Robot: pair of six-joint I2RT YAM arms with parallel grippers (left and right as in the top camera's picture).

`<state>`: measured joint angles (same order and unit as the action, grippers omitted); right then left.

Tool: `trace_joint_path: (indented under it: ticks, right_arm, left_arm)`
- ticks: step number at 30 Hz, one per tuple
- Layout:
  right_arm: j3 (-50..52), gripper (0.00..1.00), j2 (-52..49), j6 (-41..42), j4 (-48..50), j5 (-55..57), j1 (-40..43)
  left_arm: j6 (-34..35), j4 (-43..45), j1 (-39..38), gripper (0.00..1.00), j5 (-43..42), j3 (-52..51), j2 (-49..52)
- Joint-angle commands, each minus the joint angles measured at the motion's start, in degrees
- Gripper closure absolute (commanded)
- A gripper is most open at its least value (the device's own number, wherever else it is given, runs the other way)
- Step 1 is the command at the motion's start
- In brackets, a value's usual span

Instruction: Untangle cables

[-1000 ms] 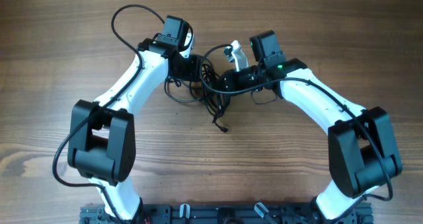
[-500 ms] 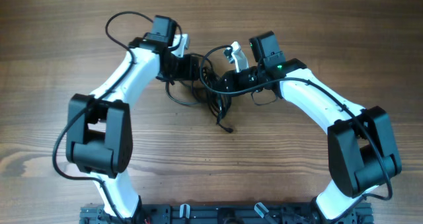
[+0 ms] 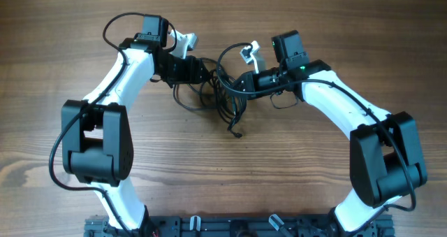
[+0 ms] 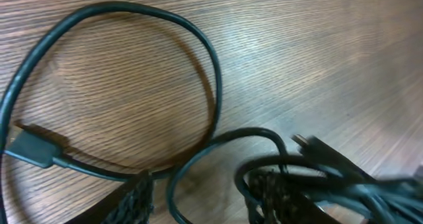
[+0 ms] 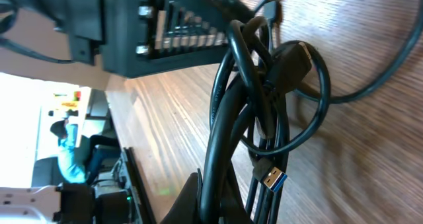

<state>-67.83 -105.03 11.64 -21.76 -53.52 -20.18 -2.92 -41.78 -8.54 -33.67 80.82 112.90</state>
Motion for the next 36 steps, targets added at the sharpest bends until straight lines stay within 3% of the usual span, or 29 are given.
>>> trace_joint_path:
  ticks: [1, 7, 11, 18, 22, 25, 32, 36]
  right_arm:
    - [0.1, 0.96, -0.4, -1.2, 0.3, -4.4, -0.1]
    - [0.1, 0.96, -0.4, -1.2, 0.3, -4.4, -0.1]
    - [0.1, 0.96, -0.4, -1.2, 0.7, -4.4, -0.1]
    - [0.1, 0.96, -0.4, -1.4, 0.7, -4.4, -0.1]
    - [0.1, 0.96, -0.4, -1.5, 0.7, -4.4, -0.1]
    - [0.1, 0.96, -0.4, -1.4, 0.8, -4.4, -0.1]
    - [0.1, 0.96, -0.4, -1.2, 1.4, -4.4, -0.1]
    - [0.1, 0.96, -0.4, -1.2, 1.4, -4.1, -0.1]
  left_arm:
    - [-1.4, 0.0, 0.0, 0.48, 3.8, -0.3, 1.7]
    - [3.9, 0.6, 0.1, 0.43, 9.5, -0.4, 2.0]
    - [6.9, 1.1, 0.1, 0.31, 9.3, -0.3, 2.0]
    - [0.3, 0.6, 1.6, 0.33, -4.9, -0.3, 2.0]
    - [-3.1, -1.5, 7.1, 0.34, -16.3, -0.3, 1.9]
    - [-5.8, -2.9, 10.0, 0.35, -17.2, -0.4, 1.9]
    - [-5.4, -1.5, 5.0, 0.32, -4.4, -0.4, 2.3]
    - [0.4, 0.0, 0.7, 0.39, 8.2, -0.4, 2.3]
